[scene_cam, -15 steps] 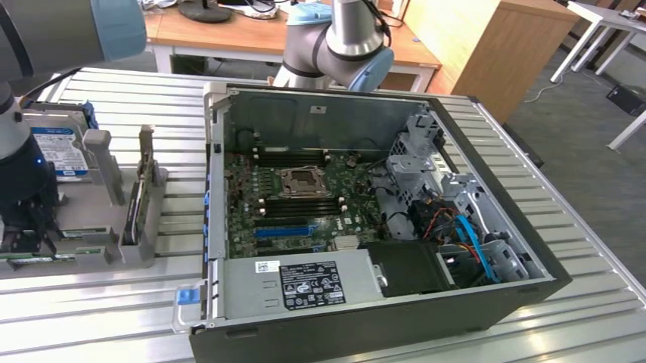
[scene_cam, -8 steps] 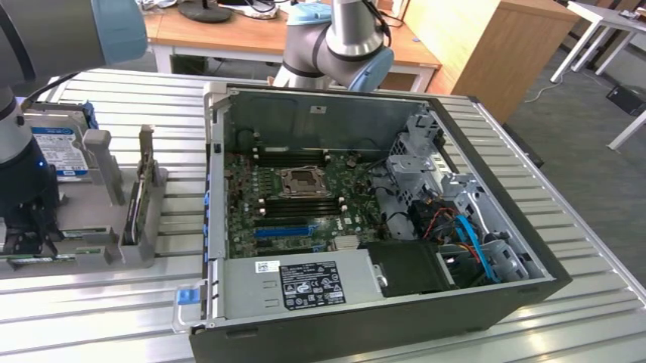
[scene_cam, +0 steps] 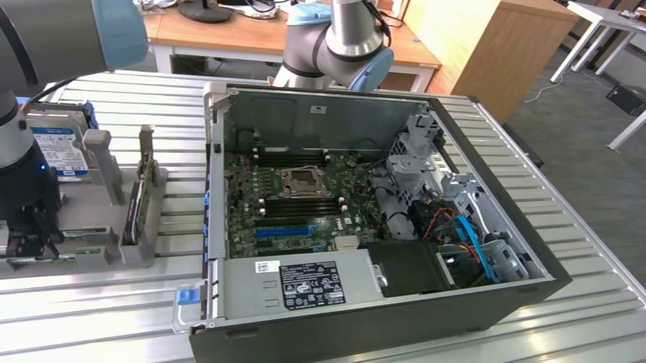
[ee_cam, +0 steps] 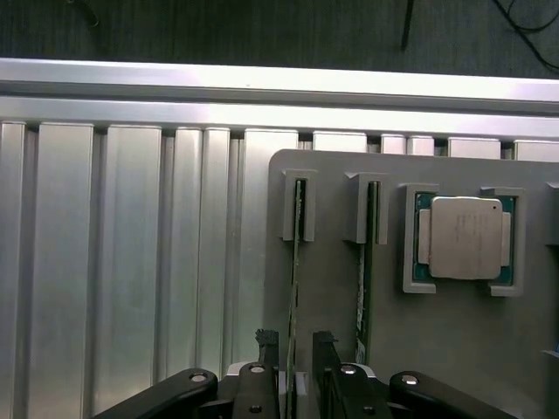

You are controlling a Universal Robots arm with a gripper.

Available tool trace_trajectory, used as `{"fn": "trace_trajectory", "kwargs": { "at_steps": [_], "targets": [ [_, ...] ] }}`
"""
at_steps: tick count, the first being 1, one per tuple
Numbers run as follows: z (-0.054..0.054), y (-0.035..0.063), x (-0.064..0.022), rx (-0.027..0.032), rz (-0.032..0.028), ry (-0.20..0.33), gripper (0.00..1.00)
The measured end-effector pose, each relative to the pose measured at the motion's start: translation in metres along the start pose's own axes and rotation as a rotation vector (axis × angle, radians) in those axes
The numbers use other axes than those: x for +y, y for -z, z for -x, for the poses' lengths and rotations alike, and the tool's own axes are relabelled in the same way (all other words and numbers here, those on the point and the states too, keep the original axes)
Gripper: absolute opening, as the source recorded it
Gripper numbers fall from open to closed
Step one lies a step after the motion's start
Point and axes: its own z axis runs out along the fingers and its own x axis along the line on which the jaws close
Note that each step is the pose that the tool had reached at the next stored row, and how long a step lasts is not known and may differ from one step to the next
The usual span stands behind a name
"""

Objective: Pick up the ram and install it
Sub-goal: 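Pick up the ram and move it above insertion slot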

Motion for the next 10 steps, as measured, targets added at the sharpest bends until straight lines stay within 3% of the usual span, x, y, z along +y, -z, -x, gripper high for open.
{"fn": "trace_trajectory", "kwargs": {
  "at_steps": [10],
  "targets": [
    [0.0000,-0.0054,-0.0001,0.0003,0.0002,0.005,0.30]
  ]
}}
